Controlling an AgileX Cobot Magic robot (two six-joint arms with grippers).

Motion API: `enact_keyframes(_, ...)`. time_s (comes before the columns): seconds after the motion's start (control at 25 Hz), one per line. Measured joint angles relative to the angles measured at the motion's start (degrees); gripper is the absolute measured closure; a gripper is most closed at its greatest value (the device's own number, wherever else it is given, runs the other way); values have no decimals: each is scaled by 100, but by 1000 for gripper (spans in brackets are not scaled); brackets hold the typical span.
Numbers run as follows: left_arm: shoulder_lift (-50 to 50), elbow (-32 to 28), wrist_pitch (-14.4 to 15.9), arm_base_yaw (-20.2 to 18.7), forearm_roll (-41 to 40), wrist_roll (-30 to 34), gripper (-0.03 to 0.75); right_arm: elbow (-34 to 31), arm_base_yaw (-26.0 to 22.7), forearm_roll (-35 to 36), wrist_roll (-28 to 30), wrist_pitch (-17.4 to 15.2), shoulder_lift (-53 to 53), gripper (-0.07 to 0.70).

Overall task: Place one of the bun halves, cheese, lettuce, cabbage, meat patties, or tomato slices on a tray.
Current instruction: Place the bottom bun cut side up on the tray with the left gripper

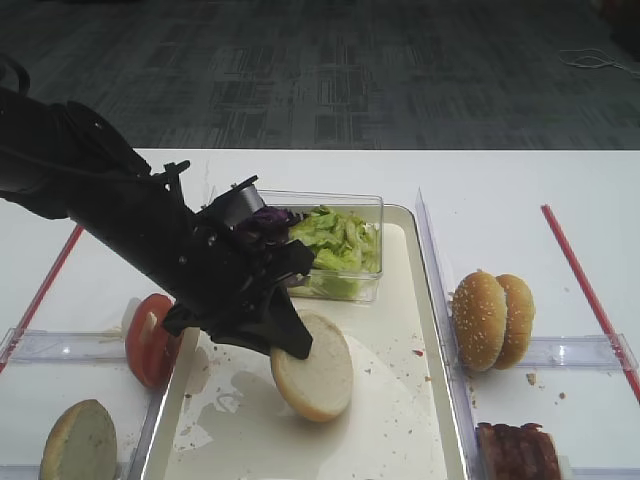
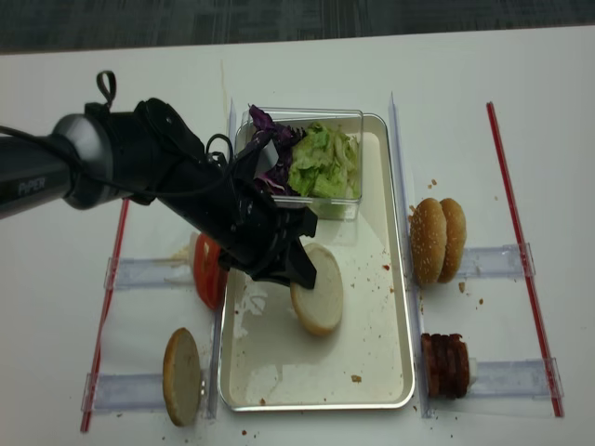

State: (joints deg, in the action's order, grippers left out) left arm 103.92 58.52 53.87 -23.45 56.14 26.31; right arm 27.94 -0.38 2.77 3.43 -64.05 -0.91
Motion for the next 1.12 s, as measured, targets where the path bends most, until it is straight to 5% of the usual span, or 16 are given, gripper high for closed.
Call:
enact_keyframes(0.12, 0, 0, 0, 0, 0, 0, 550, 0, 0, 0, 0, 0, 0, 316)
enact_keyframes(0.56, 0, 0, 0, 0, 0, -32, 157, 0, 0, 0, 0, 0, 0, 316)
enact_keyframes(1.12, -354, 0, -129, 0, 0, -55, 120, 0, 0, 0, 21, 0, 0, 316)
